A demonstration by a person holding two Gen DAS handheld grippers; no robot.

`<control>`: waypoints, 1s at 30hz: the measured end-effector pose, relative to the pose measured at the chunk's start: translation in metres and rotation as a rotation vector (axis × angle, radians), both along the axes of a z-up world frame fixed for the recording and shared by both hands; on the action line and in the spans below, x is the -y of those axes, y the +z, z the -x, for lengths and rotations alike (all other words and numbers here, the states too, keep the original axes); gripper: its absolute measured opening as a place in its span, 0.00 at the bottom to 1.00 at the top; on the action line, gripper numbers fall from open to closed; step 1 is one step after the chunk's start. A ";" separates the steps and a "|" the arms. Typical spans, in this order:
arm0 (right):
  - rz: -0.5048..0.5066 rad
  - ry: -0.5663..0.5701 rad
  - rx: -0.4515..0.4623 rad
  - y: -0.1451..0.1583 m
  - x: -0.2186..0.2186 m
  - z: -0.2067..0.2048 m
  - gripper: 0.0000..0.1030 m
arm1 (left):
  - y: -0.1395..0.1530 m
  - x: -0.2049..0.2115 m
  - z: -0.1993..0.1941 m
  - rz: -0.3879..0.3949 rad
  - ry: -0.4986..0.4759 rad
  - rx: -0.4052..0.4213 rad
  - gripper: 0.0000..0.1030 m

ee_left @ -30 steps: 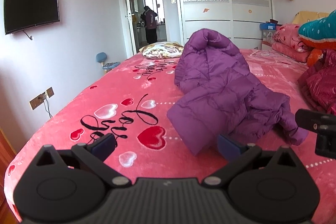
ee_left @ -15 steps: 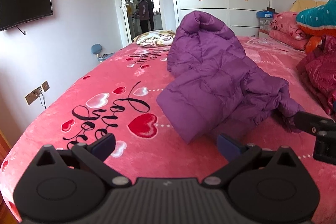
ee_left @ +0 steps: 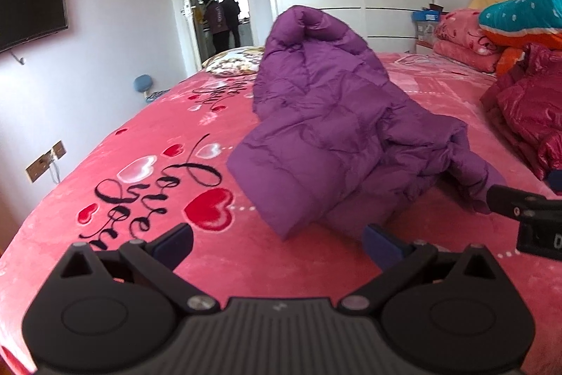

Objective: Fold large clothes

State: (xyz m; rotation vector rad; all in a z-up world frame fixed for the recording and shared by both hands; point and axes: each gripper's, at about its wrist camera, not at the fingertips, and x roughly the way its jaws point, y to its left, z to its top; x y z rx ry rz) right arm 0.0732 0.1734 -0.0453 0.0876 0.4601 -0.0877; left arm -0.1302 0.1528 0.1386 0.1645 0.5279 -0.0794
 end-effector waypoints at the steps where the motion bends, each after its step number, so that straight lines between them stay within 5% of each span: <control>1: -0.011 -0.010 -0.002 -0.001 0.004 -0.001 1.00 | -0.001 0.003 0.000 0.002 -0.009 0.004 0.99; 16: -0.127 -0.116 -0.049 -0.025 0.055 -0.026 1.00 | -0.019 0.049 -0.025 -0.022 -0.105 0.016 0.99; 30: -0.189 -0.084 -0.064 -0.033 0.078 -0.065 1.00 | -0.046 0.091 -0.055 -0.099 -0.130 0.019 0.98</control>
